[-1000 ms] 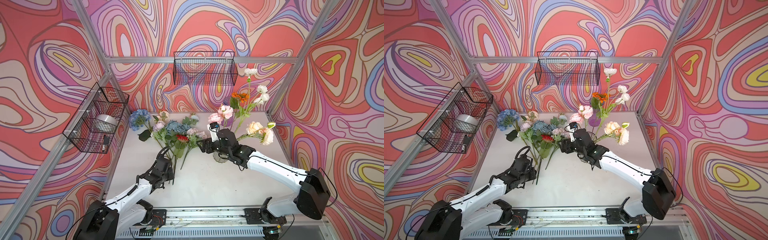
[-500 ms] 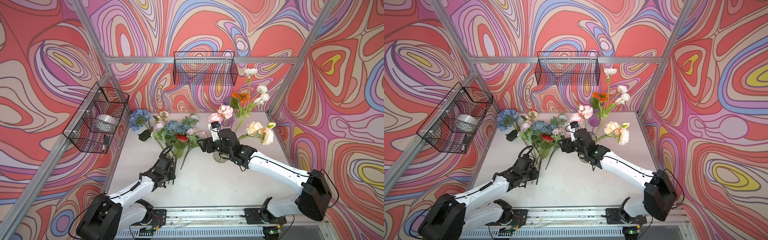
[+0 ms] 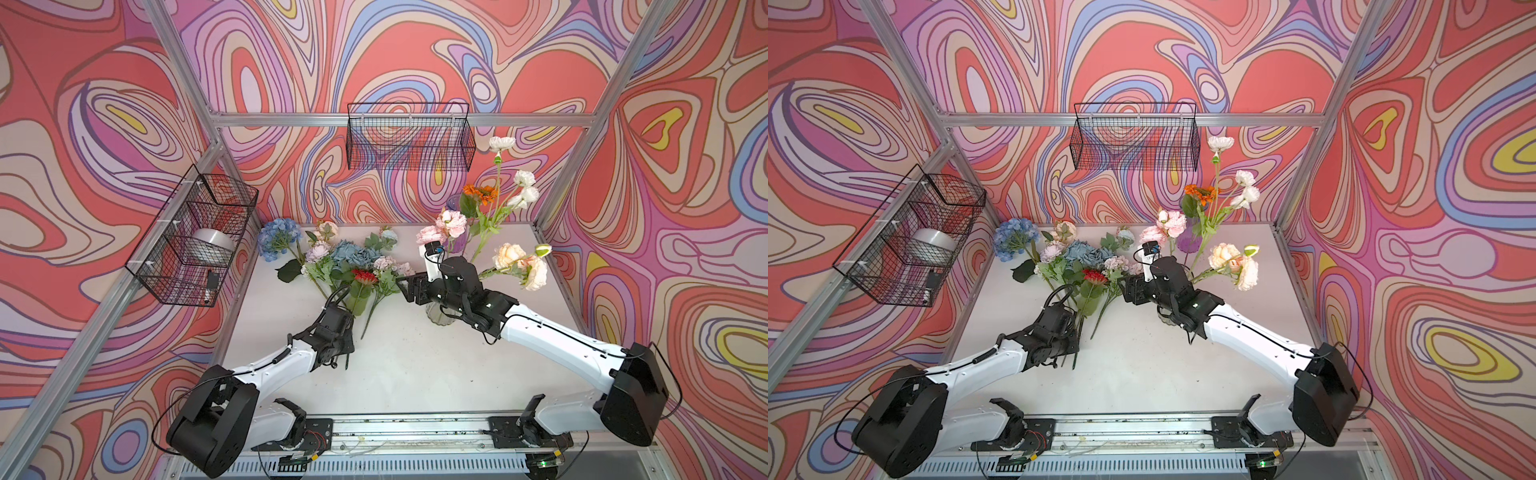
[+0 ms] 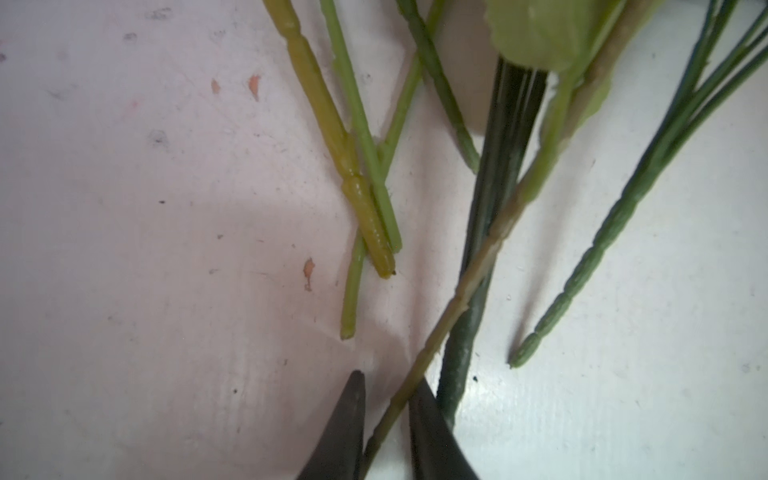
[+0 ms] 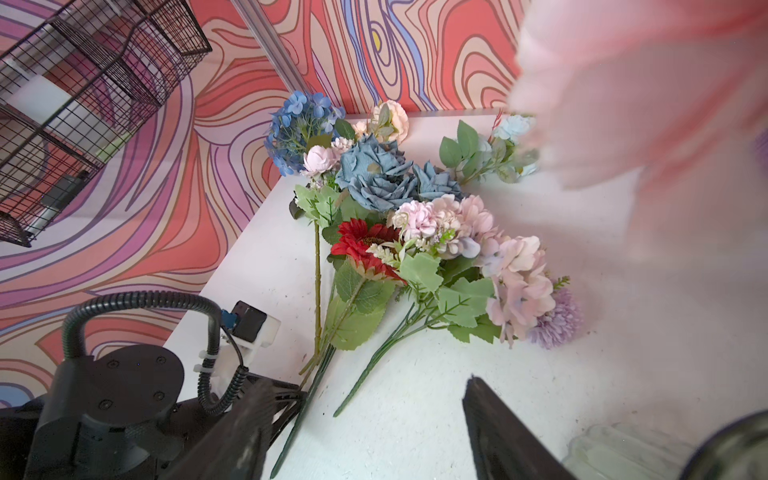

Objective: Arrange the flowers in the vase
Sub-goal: 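Close the left gripper on another flower stem in the pile, then lift the red gerbera toward the right gripper and close the right gripper on its stem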

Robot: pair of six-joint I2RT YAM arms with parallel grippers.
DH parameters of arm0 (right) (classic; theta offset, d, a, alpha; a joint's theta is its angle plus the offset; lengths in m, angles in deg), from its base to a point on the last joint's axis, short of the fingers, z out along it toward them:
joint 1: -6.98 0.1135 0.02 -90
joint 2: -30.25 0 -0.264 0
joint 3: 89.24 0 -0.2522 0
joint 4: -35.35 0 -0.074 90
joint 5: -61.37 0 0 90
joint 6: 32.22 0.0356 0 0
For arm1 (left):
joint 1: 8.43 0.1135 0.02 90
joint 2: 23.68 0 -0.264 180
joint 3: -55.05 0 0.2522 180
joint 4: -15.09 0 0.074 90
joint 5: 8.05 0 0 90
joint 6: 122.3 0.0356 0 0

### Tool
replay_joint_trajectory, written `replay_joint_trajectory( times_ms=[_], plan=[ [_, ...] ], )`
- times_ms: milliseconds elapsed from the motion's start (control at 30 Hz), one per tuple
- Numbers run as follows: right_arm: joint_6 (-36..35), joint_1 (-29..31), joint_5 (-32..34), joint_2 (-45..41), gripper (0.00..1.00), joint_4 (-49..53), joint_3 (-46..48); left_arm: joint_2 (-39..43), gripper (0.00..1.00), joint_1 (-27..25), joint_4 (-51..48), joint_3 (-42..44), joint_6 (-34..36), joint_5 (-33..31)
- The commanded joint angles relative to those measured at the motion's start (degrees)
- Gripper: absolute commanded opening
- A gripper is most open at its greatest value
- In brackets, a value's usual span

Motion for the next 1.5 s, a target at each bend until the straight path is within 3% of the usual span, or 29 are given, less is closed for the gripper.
replay_joint_trajectory(
  times_ms=[0, 333, 633, 967, 1100, 1300, 1467],
  plan=[
    [-0.68, 0.25, 1.53, -1.54, 0.74, -0.61, 0.91, -0.85, 0.20, -0.17, 0.09, -1.19, 1.22, 0.32],
    [-0.83, 0.26, 1.92, -1.33, 0.74, -0.97, 0.55, 0.32, 0.00, -0.33, -0.33, -1.89, 2.42, 1.17],
    [-0.74, 0.21, 3.15, -1.84, 0.74, -1.49, 0.37, 6.89, 0.00, -0.28, 1.99, -4.47, -0.46, 1.92],
    [-3.15, 0.26, 4.37, -3.19, 0.75, -2.57, -1.06, 16.24, 0.00, -0.30, 16.19, -0.94, -8.26, -1.54],
    [-5.13, 0.22, 3.20, -2.73, 0.74, -2.92, -3.40, 16.84, 0.00, -0.51, 23.49, -2.95, -6.39, -2.27],
    [-8.64, 0.17, -2.76, -1.46, 0.75, -3.01, -7.68, 14.71, 0.00, -2.25, 37.92, -5.63, 0.15, 2.50],
    [-11.46, 0.19, -6.34, 0.28, 0.76, -2.00, -11.90, 12.40, 0.00, -5.49, 42.56, -7.01, 5.74, 5.54]
  ],
)
